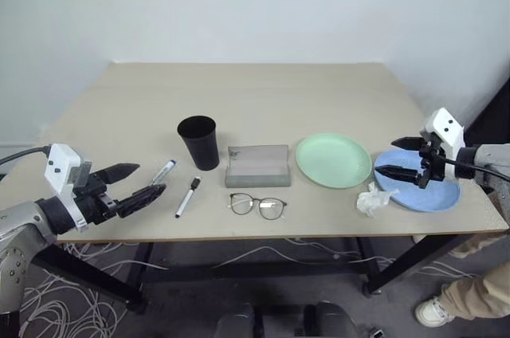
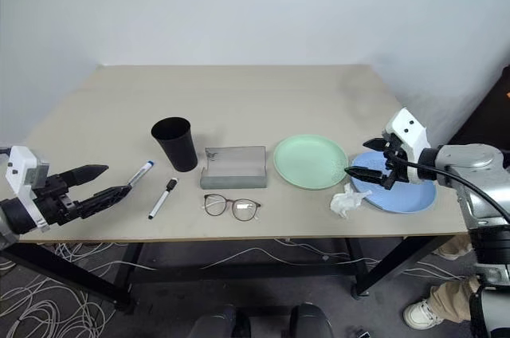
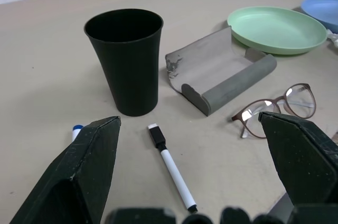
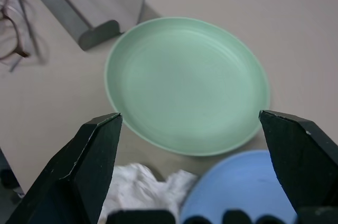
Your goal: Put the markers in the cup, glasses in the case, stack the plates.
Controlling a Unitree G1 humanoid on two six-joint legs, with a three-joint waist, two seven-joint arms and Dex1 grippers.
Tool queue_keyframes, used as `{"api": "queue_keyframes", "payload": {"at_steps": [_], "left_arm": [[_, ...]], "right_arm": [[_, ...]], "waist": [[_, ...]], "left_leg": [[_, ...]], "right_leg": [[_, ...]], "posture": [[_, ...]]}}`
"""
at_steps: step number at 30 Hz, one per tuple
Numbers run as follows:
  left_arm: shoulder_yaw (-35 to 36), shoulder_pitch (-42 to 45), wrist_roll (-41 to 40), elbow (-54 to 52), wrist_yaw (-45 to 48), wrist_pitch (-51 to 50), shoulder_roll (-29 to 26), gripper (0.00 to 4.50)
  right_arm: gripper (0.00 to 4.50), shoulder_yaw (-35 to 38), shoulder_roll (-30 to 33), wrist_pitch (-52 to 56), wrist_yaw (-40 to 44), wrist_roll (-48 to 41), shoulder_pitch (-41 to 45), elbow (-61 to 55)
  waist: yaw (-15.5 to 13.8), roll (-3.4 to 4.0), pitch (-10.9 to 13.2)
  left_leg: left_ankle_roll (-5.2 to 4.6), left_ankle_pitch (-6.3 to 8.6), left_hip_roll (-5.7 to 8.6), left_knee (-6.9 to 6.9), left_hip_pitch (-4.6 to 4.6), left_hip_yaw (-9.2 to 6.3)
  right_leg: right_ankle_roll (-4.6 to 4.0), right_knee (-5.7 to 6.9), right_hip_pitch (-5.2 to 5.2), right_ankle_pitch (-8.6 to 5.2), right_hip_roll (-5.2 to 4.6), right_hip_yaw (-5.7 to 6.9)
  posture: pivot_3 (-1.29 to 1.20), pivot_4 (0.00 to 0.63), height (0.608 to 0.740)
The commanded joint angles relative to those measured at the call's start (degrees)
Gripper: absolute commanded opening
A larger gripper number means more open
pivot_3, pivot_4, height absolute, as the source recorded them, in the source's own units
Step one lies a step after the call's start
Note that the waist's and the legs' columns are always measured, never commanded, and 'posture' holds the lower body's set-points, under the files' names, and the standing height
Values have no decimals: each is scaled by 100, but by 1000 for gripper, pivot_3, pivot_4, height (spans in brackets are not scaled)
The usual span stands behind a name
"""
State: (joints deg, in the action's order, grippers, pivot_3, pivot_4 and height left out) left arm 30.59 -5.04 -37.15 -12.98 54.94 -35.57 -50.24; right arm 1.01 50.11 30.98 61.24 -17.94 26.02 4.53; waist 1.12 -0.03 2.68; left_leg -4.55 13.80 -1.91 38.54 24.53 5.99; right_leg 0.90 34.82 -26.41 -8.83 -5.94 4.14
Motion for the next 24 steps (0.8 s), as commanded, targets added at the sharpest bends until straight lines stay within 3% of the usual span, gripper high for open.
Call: {"api": "queue_keyframes", "payload": {"at_steps": [1, 10, 24], "left_arm": [[220, 20, -135, -171, 42, -45, -133, 4452], [39, 388, 39, 355, 337, 106, -396, 4452], [-75, 449, 75, 383, 522, 222, -413, 4452]], "right_arm": [[4500, 231, 17, 123, -85, -138, -30, -290], [4500, 444, 94, 587, -239, -357, -188, -545], [4500, 304, 70, 332, -76, -241, -103, -175]], "waist": [[0, 3, 0], [-2, 2, 0], [-1, 2, 0]], "left_leg": [[0, 0, 0, 0, 0, 1], [2, -1, -2, 2, -1, 1], [5, 1, -3, 5, -1, 4]], "right_leg": [[0, 0, 0, 0, 0, 0], [-2, -1, -2, 3, -2, 5], [-2, -1, -1, 5, -1, 6]], "posture": [[0, 0, 737], [0, 0, 737], [0, 0, 737]]}}
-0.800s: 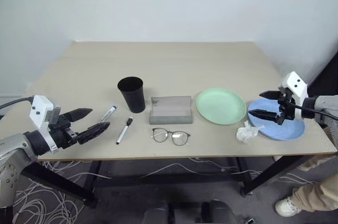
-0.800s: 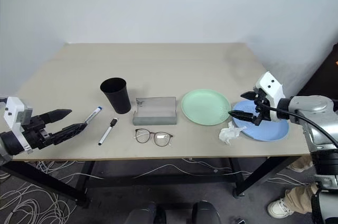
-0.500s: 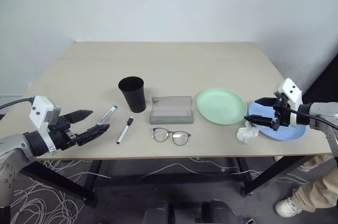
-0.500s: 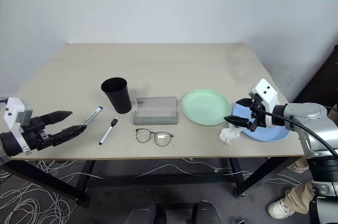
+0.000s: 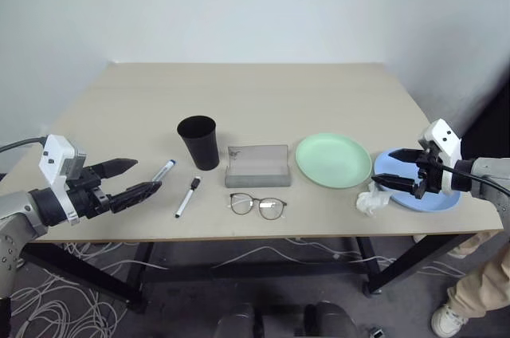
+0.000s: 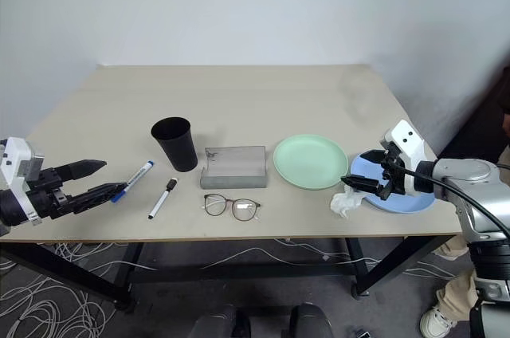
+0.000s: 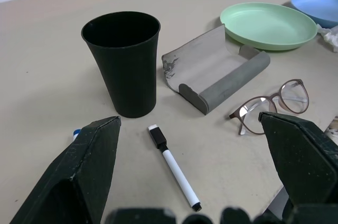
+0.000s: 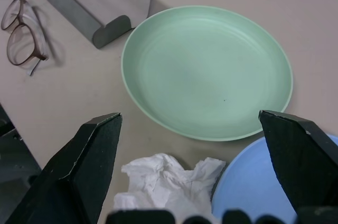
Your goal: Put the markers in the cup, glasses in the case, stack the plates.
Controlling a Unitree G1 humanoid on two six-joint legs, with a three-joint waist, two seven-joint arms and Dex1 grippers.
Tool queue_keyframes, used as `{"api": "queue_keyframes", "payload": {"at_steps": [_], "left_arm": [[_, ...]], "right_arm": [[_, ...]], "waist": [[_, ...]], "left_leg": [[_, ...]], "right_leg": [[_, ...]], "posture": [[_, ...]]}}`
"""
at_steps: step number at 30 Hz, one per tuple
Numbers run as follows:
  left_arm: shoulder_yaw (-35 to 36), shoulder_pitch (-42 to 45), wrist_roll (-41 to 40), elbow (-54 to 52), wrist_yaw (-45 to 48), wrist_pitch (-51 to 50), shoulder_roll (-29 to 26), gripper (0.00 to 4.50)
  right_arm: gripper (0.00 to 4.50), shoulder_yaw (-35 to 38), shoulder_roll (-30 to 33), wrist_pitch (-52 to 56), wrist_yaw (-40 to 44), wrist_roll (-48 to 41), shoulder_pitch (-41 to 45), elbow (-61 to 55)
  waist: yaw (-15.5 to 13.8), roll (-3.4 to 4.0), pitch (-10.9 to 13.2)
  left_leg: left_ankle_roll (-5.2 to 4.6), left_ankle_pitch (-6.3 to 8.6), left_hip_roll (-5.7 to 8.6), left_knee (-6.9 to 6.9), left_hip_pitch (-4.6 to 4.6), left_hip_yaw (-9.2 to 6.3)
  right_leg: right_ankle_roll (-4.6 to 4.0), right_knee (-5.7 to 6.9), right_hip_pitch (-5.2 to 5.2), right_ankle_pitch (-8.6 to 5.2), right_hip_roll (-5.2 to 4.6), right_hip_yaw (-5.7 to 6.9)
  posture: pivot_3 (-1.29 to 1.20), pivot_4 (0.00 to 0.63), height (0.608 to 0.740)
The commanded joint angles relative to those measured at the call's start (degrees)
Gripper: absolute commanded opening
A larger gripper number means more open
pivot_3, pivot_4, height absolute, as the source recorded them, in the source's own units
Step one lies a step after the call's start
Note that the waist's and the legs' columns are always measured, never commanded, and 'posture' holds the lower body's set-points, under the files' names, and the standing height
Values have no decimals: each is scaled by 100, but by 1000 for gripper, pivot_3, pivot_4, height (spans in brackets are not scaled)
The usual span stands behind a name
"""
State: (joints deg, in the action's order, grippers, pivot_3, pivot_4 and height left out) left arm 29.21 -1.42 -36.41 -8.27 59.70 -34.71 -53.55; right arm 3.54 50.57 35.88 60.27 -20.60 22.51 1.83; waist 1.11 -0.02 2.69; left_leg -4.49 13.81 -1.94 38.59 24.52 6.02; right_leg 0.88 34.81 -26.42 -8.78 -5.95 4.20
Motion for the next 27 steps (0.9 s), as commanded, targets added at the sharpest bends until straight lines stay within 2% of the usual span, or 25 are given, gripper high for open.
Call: {"api": "queue_keyframes", "payload": {"at_steps": [1, 7, 15, 27], "left_arm": [[64, 106, -11, -78, 53, 137, -74, 4452], [-56, 200, -2, -68, -2, 209, 27, 4452], [-383, 558, 51, 40, -90, 325, 214, 4452], [-543, 860, 56, 268, 118, 431, 201, 4452]], "right_arm": [[4500, 36, 14, -166, 9, 40, 271, 115], [4500, 39, 83, -259, -132, 218, 402, 473], [4500, 235, -54, 168, -1757, 956, 898, 2029], [4500, 745, -123, 228, -3036, 1151, 1168, 3682]], "waist": [[0, 0, 0], [-7, 0, 0], [1, -1, -1], [19, 0, -2]], "left_leg": [[0, 0, 0, 0, 0, 0], [0, 0, 0, 0, 1, 0], [1, -2, -1, 6, 1, 18], [-1, -6, -6, 11, -3, 79]], "right_leg": [[0, 0, 0, 0, 0, 0], [0, -1, -1, 1, -1, 1], [-1, 1, 4, 17, 0, -4], [2, 3, 6, 23, 10, -17]], "posture": [[0, 0, 737], [0, 0, 737], [0, 0, 737], [0, 0, 737]]}}
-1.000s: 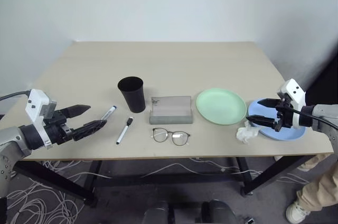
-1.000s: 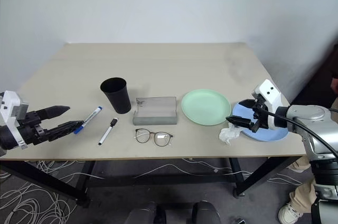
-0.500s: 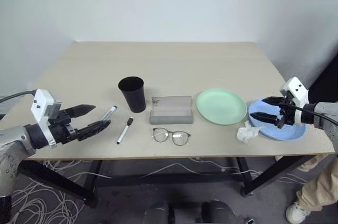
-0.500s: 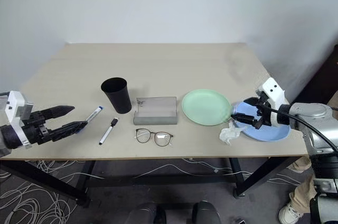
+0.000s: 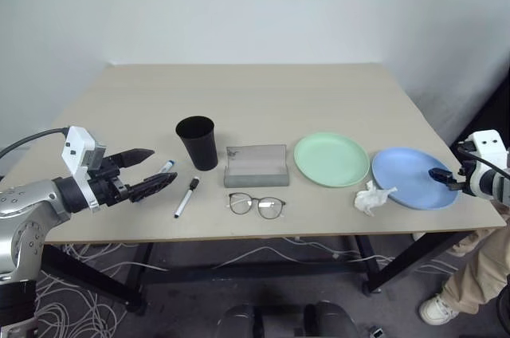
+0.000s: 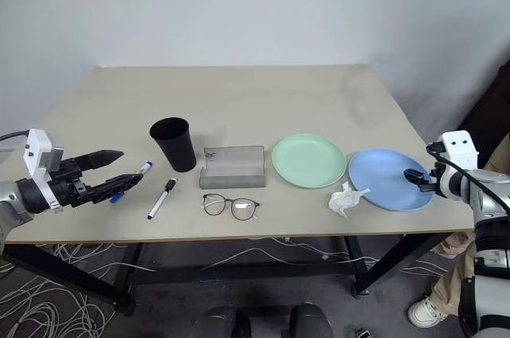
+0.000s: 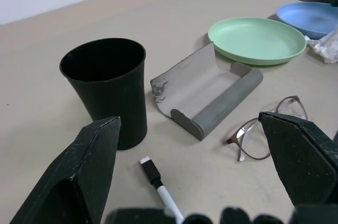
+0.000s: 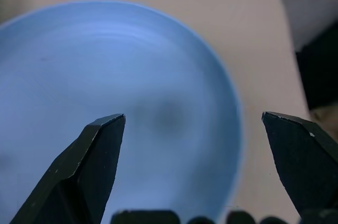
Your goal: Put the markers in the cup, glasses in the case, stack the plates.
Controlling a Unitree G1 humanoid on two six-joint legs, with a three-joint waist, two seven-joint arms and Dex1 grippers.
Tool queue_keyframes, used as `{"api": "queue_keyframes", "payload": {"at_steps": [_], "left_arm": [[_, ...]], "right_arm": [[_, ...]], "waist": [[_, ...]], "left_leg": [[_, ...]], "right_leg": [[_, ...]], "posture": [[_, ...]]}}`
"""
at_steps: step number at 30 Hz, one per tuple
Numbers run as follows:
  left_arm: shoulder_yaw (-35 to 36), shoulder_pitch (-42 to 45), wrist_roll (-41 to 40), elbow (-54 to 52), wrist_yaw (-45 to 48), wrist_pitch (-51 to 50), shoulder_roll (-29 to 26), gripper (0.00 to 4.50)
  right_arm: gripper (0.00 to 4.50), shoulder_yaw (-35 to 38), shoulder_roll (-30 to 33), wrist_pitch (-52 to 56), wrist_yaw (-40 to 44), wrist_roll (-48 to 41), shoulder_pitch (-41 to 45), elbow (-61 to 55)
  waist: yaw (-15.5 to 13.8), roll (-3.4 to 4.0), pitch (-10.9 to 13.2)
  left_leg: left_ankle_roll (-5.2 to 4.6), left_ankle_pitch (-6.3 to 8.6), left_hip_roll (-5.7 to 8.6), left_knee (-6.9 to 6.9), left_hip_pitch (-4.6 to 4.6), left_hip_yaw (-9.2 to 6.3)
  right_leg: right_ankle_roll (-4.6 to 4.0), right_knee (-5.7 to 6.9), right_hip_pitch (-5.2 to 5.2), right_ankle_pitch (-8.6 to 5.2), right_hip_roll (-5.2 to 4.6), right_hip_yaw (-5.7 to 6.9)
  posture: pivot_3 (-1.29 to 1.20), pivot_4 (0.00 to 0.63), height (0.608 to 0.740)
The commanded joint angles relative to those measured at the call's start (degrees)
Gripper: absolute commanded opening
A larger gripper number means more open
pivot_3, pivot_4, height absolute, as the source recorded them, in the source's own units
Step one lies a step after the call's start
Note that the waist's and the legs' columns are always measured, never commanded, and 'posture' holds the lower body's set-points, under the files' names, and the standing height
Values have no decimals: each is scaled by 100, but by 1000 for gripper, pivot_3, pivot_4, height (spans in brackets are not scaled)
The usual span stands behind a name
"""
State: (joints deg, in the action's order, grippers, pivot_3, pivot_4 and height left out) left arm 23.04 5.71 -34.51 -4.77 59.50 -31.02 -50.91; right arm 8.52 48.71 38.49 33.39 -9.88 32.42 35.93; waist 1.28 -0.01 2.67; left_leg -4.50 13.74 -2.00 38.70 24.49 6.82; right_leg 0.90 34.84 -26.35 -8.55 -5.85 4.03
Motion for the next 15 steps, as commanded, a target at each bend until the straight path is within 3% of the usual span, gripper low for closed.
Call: {"api": "queue_keyframes", "payload": {"at_steps": [1, 15], "left_arm": [[82, 150, -143, -77, 166, 71, -65, 4452], [155, 295, -589, -108, 561, -25, -33, 4452]], "right_arm": [[4500, 273, 56, -38, -406, 82, 204, 381], [4500, 950, -194, 71, -905, -240, 825, 1491]], "waist": [[3, 0, 0], [82, 3, -1]], "left_leg": [[0, 0, -2, 0, -2, 4], [-6, -3, -3, 9, -13, 22]], "right_leg": [[0, 0, 1, 1, 0, -1], [1, 4, 8, 12, 3, -8]], "posture": [[0, 0, 737], [0, 0, 737]]}}
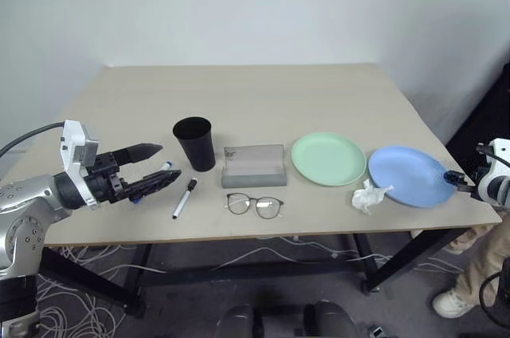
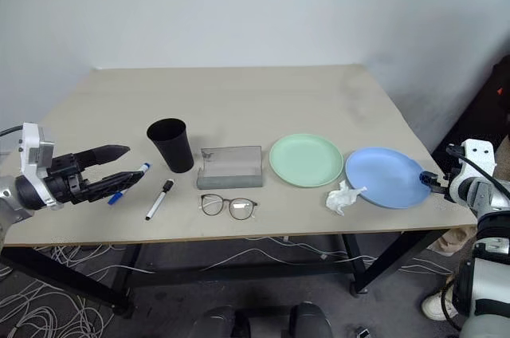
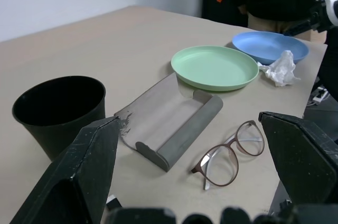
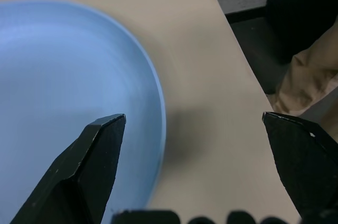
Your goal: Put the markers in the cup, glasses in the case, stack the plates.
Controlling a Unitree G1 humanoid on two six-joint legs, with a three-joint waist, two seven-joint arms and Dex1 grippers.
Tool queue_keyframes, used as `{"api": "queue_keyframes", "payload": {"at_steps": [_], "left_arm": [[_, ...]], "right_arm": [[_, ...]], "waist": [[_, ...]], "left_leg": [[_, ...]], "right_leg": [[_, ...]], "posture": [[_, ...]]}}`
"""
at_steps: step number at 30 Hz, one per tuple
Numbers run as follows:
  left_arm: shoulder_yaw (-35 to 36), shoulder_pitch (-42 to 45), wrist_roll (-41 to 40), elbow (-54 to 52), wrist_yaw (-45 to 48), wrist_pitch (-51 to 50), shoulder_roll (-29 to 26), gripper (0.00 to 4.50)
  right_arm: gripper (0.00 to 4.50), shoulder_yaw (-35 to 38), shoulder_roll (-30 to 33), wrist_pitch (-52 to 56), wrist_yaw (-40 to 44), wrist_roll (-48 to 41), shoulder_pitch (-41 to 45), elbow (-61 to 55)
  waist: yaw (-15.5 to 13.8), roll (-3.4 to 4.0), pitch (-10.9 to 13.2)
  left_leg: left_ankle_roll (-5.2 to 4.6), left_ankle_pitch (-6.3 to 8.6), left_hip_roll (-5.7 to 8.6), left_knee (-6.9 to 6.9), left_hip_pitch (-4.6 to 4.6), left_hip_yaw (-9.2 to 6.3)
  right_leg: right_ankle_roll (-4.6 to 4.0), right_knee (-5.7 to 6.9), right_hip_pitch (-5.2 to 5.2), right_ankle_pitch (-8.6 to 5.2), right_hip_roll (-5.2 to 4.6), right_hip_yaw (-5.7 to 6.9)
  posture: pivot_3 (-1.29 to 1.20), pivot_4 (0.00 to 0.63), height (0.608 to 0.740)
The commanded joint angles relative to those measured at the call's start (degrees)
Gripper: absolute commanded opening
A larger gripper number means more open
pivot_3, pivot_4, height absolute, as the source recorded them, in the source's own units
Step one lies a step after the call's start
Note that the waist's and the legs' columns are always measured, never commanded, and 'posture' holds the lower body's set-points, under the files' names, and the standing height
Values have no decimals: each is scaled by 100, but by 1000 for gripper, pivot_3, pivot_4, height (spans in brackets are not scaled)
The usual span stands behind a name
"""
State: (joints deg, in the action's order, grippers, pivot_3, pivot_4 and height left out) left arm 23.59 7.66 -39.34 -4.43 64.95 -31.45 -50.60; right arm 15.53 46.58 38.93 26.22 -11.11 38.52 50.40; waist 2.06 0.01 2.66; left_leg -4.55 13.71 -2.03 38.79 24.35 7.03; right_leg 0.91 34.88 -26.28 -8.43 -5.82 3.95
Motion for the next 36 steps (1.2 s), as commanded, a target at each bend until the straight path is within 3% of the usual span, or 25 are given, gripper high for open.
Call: {"api": "queue_keyframes", "payload": {"at_steps": [1, 3, 13, 20, 23, 32, 36], "left_arm": [[95, 94, -99, -146, 16, 21, -62, 4500], [89, 79, -89, -153, 14, 22, -58, 4500], [67, 10, -60, -203, -44, 17, -35, 4500], [70, -32, -51, -253, -110, 7, -23, 4500], [72, -45, -45, -267, -134, 14, -17, 4500], [60, -46, -35, -279, -172, 12, -22, 4500], [77, -59, -46, -295, -183, 4, -26, 4500]], "right_arm": [[4100, 280, 6, 53, -204, -138, 239, 82], [3597, 313, -16, 89, -201, -162, 273, 138], [41, 74, -167, 243, 85, -87, 275, 119], [41, 76, -128, -120, -25, 10, 335, 145], [624, 22, -3, -304, -20, 114, 341, 259], [3695, 11, -64, -227, 15, 44, 452, 333], [3695, 7, -173, -118, 53, 4, 408, 320]], "waist": [[6, 0, 0], [20, 0, 0], [91, 0, 0], [93, 1, 0], [93, 1, 0], [94, 0, 0], [94, 1, 0]], "left_leg": [[0, 0, 0, 0, -1, 0], [-2, -1, 0, 0, -1, 0], [-4, -2, -2, 0, -5, 1], [-4, -2, -3, 0, -12, 3], [-4, -2, -3, 0, -13, 5], [-4, -2, -9, -1, -22, 4], [-4, -2, -12, -5, -41, 5]], "right_leg": [[0, 0, 1, 0, 0, 0], [0, 1, 1, 0, -1, -1], [0, 2, 3, 0, -1, -5], [0, 5, 5, 1, -1, -9], [0, 5, 7, 1, -1, -9], [0, 5, 12, 1, -2, -10], [0, 5, 25, 1, -2, -13]], "posture": [[0, 0, 737], [0, 0, 737], [0, 0, 737], [0, 0, 737], [0, 0, 737], [0, 0, 737], [0, 0, 737]]}}
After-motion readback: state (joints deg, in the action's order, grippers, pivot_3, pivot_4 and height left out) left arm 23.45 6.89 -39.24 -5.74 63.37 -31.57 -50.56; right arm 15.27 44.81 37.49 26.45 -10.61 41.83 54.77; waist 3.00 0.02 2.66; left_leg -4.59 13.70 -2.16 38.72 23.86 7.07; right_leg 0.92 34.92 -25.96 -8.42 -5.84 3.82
